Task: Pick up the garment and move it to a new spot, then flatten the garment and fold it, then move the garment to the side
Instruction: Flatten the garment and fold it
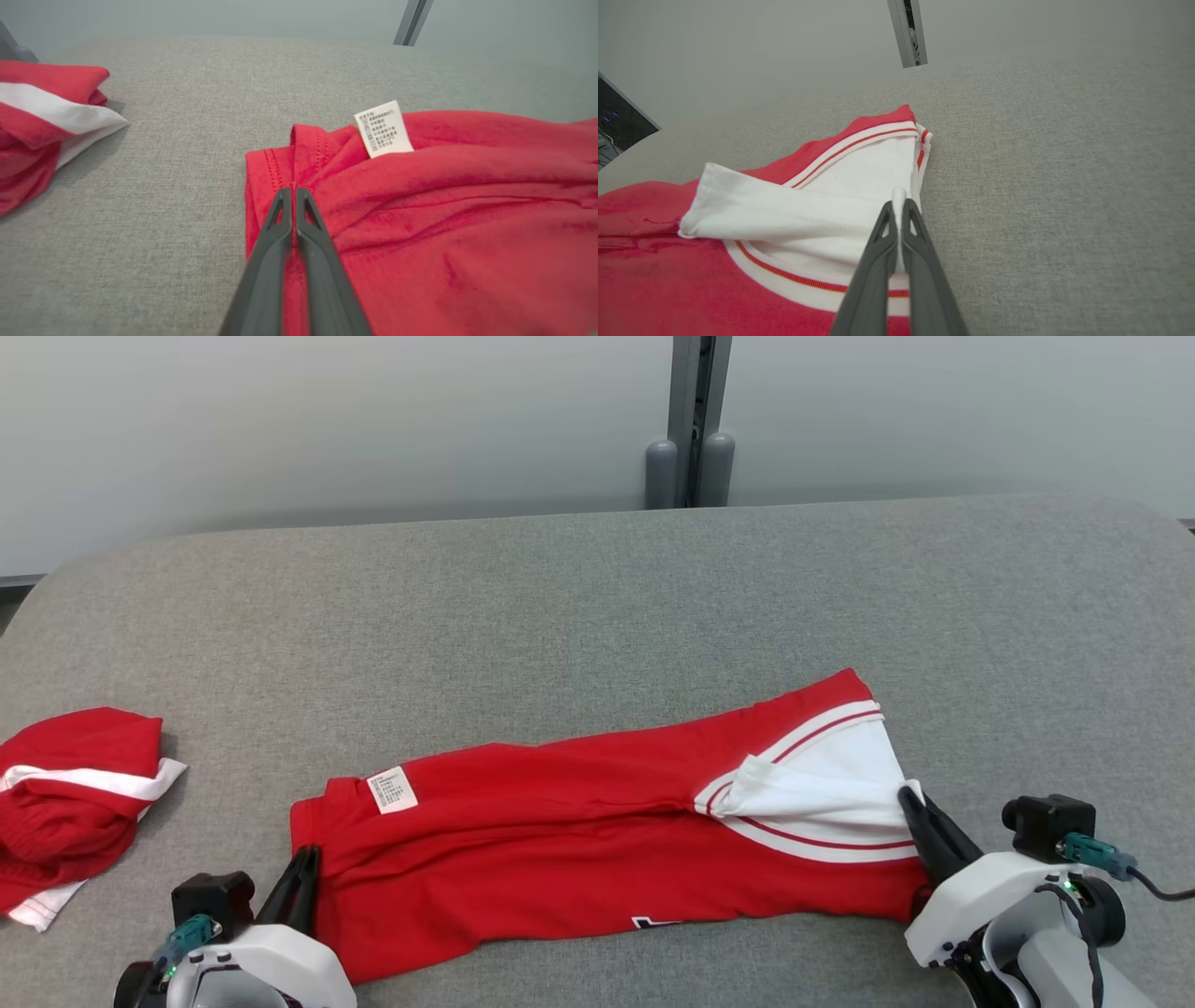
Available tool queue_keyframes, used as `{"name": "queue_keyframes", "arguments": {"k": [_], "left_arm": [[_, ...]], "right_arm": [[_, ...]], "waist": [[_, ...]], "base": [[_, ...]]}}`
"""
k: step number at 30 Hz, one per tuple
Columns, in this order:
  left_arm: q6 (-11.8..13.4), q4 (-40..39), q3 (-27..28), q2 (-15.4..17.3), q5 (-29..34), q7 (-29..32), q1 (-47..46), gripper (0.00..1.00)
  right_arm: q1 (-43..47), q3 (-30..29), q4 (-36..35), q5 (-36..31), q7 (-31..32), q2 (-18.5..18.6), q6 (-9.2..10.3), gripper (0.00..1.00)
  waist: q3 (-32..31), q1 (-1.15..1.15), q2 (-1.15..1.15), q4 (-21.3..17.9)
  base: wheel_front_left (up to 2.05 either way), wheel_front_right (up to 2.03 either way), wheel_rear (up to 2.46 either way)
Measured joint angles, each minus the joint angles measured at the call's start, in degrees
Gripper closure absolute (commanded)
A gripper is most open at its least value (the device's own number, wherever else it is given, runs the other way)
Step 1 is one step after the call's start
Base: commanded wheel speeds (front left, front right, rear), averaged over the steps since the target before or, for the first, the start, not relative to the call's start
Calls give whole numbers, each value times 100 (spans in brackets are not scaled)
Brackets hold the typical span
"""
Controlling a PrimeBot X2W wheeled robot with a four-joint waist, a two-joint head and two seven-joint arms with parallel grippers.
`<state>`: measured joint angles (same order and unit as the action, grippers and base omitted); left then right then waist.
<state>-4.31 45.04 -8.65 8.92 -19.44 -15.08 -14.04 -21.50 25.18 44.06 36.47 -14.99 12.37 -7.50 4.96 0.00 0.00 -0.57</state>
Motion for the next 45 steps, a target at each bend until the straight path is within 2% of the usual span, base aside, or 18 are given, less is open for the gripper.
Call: {"name": "queue_keyframes", "arguments": {"k": [1,2,3,5,8,11,20,25,26,27,28,32,39,45], "left_arm": [[30,-85,51,-26,5,0,54,53],[43,-182,74,-41,48,0,105,0],[43,-182,74,-41,48,0,105,0],[96,-425,154,-73,152,-1,201,0],[341,-890,398,-125,314,-1,438,0],[478,-1244,527,-238,525,-1,722,0],[477,-1390,702,-431,849,-1,943,0],[420,-1376,789,-482,937,-1,937,0],[410,-1376,808,-490,938,-1,932,0],[392,-1377,824,-505,942,-1,923,0],[387,-1378,845,-516,955,-1,919,0],[352,-1378,895,-554,996,-1,914,0],[283,-1327,948,-584,1054,-1,896,0],[249,-1276,967,-599,1078,-1,881,0]], "right_arm": [[12,-55,23,-12,0,-24,0,72],[25,-110,30,-27,0,-52,0,36],[25,-110,30,-27,0,-52,0,0],[52,-232,18,-66,0,-108,0,0],[68,-513,-108,-196,-1,-148,0,0],[91,-735,-141,-396,-1,-224,1,0],[-162,-680,694,-746,188,-445,1,0],[-366,-573,1084,-666,400,-512,1,0],[-387,-534,1131,-651,446,-509,2,28],[-408,-499,1171,-615,448,-508,2,42],[-435,-471,1200,-590,447,-505,2,100],[-493,-500,1347,-509,285,-486,-19,100],[-712,-1269,1702,-730,24,-97,0,100],[-653,-1906,889,-1302,1,-19,0,100]], "waist": [[-12,0,0,4],[-20,0,0,9],[-20,0,0,9],[-17,0,0,18],[-2,0,0,39],[29,0,0,84],[148,0,0,357],[210,0,0,497],[217,0,0,514],[224,0,0,527],[228,0,0,535],[241,0,0,529],[230,0,0,393],[229,0,0,205]], "base": [[0,0,0],[0,0,0],[0,0,0],[0,0,0],[0,0,0],[0,0,0],[0,0,0],[0,0,0],[0,0,0],[0,0,0],[0,0,0],[0,0,0],[0,0,0],[0,0,0]]}}
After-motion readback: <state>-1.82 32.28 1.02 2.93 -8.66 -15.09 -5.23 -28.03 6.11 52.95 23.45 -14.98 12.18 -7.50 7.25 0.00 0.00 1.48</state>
